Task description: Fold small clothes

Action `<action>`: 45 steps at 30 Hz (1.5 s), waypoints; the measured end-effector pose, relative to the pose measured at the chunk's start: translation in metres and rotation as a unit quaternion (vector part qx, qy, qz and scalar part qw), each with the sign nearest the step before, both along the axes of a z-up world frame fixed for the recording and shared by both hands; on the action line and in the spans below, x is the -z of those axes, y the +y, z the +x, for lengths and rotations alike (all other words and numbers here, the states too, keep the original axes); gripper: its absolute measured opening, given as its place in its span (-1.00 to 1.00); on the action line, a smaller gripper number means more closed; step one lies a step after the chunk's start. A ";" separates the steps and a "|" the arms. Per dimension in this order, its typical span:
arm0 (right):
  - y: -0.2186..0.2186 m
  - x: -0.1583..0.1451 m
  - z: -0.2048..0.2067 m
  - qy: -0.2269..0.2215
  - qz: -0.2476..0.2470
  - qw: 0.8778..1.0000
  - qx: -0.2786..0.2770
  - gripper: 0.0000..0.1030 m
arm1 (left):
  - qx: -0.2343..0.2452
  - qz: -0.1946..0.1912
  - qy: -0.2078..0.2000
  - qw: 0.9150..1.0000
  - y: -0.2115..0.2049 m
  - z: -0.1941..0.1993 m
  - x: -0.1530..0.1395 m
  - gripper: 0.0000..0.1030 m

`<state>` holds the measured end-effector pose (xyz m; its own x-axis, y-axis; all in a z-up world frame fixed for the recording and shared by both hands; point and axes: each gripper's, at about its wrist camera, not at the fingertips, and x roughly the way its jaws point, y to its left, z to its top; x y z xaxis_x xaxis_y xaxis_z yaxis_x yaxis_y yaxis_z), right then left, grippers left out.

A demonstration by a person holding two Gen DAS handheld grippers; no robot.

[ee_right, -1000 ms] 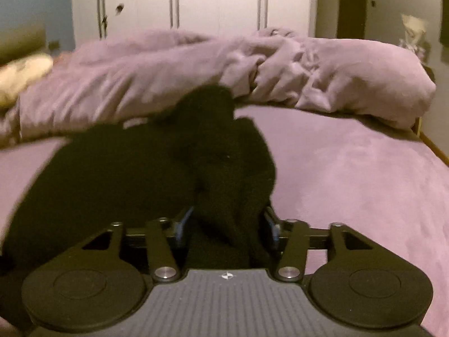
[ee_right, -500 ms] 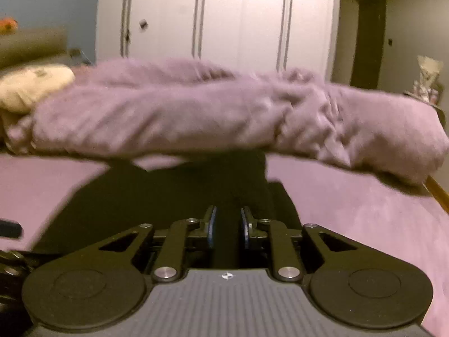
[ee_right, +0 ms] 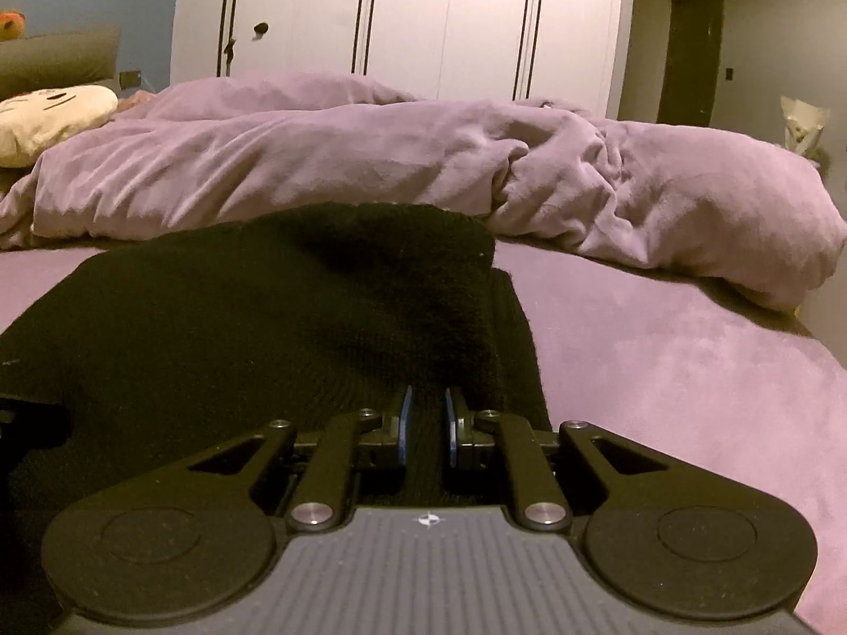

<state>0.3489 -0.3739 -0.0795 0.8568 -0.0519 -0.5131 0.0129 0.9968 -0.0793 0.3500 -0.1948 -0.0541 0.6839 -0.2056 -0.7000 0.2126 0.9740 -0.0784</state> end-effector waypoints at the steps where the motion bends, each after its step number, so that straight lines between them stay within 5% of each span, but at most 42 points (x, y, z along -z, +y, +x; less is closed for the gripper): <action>1: 0.000 0.001 0.000 -0.001 -0.002 1.000 0.000 -0.79 | -0.004 -0.009 0.007 1.000 0.003 0.002 0.002 0.99; 9: -0.001 -0.023 -0.021 0.009 0.020 1.000 -0.016 -0.68 | -0.009 -0.074 0.044 0.996 0.030 0.002 -0.010 0.99; 11: -0.016 -0.034 -0.034 0.013 0.064 0.998 -0.002 -0.30 | 0.003 -0.102 0.055 0.993 0.048 0.001 -0.016 0.98; 12: -0.028 -0.037 -0.039 0.017 0.090 0.996 0.013 0.29 | 0.007 -0.108 0.056 0.993 0.054 0.002 -0.017 0.98; 13: -0.038 -0.038 -0.043 0.022 0.114 0.993 0.013 0.61 | 0.007 -0.113 0.055 0.992 0.062 0.003 -0.019 0.98; 16: -0.063 -0.026 -0.034 0.072 0.178 0.981 -0.007 0.69 | 0.012 -0.143 0.077 0.987 0.077 0.019 -0.014 0.98; 18: -0.078 -0.015 -0.020 0.101 0.227 0.969 -0.013 0.76 | 0.026 -0.189 0.126 0.973 0.082 0.036 -0.001 0.98; 22: -0.101 0.013 0.005 0.151 0.363 0.919 -0.038 0.77 | 0.042 -0.243 0.176 0.953 0.078 0.060 0.021 1.00; 27: -0.104 0.026 0.015 0.166 0.389 0.904 -0.065 0.84 | 0.058 -0.273 0.215 0.936 0.066 0.083 0.045 1.00; 29: -0.106 0.024 0.015 0.169 0.387 0.903 -0.078 0.66 | 0.060 -0.272 0.209 0.938 0.064 0.083 0.044 0.99; 30: -0.108 0.024 0.015 0.171 0.404 0.894 -0.093 0.20 | 0.062 -0.272 0.204 0.939 0.064 0.080 0.043 0.94; 31: -0.109 0.025 0.015 0.175 0.428 0.881 -0.101 0.06 | 0.068 -0.270 0.198 0.940 0.065 0.077 0.042 0.90; 33: -0.106 0.025 0.016 0.176 0.404 0.891 -0.106 0.18 | 0.074 -0.271 0.195 0.940 0.067 0.076 0.044 0.89; 35: -0.108 0.040 0.022 0.185 0.451 0.869 -0.085 0.41 | 0.063 -0.280 0.200 0.937 0.068 0.078 0.047 0.94; 37: -0.100 0.042 0.024 0.171 0.458 0.869 -0.083 0.45 | 0.048 -0.285 0.208 0.935 0.067 0.080 0.049 0.94; 39: -0.090 0.038 0.019 0.158 0.446 0.877 -0.088 0.27 | 0.048 -0.276 0.195 0.940 0.065 0.079 0.043 0.80; 41: -0.088 0.032 0.012 0.148 0.459 0.872 -0.089 0.00 | 0.049 -0.278 0.185 0.941 0.068 0.075 0.036 0.65; 45: -0.075 0.010 0.005 0.136 0.454 0.875 -0.100 -0.09 | 0.050 -0.276 0.171 0.944 0.076 0.065 0.020 0.51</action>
